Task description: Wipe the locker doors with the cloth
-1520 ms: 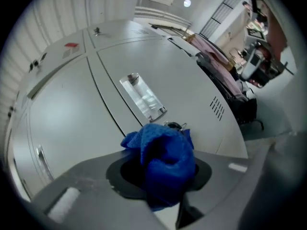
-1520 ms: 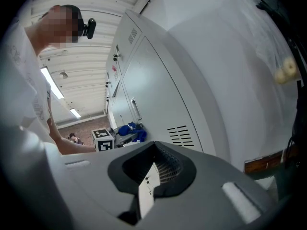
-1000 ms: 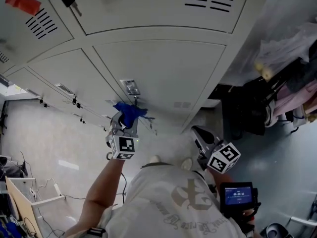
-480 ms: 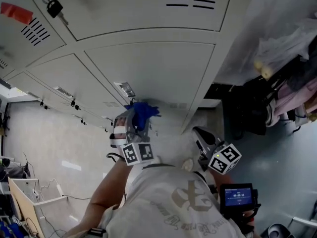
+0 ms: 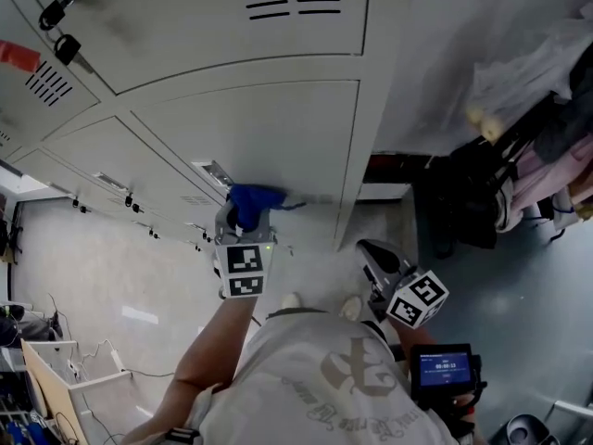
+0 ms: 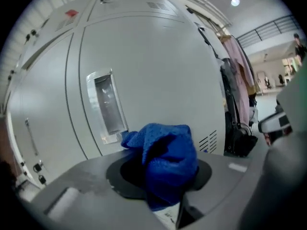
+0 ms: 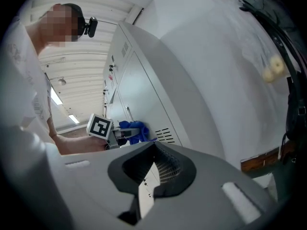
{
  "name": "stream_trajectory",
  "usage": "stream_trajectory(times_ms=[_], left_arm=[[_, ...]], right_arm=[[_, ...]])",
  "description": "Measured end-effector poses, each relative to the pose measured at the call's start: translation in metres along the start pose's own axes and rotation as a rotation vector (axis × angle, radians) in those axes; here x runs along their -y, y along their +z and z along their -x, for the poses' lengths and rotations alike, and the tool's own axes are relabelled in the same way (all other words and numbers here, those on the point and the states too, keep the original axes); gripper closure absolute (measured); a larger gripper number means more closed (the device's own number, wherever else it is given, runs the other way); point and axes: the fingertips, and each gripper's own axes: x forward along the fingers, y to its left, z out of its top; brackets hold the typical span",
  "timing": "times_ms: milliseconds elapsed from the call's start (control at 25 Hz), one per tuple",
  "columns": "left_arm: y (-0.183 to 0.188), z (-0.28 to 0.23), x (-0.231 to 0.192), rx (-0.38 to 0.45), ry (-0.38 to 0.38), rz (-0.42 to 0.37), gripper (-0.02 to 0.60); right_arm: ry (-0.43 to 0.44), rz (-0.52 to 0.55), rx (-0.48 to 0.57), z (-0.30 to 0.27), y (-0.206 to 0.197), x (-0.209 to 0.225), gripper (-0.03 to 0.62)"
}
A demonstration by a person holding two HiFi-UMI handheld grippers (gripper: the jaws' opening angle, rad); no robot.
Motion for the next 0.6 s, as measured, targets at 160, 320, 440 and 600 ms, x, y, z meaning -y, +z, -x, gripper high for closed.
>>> stream_trajectory(times_ms=[160, 320, 440, 600], left_arm=[[0.005, -0.004, 0.021, 0.021, -0.026, 0.025, 0.443], [0.016, -0.012, 0.059, 0.040, -0.106, 0.015, 0.442], [0.023, -0.016, 0.082, 0.046, -0.150, 0.040, 0.442], [0.034, -0.020, 0.112, 0.075, -0.230, 0.116, 0.440]], right_arm=[[0.003, 0.006, -0.003, 0.009, 0.003, 0.009, 0.591], [0.006, 0.008, 0.001, 0.017, 0.009, 0.017, 0.591], [0.011, 0.012, 0.000, 0.023, 0.012, 0.022, 0.591], [0.014, 0.008, -0.010, 0.032, 0.012, 0.030, 0.591]])
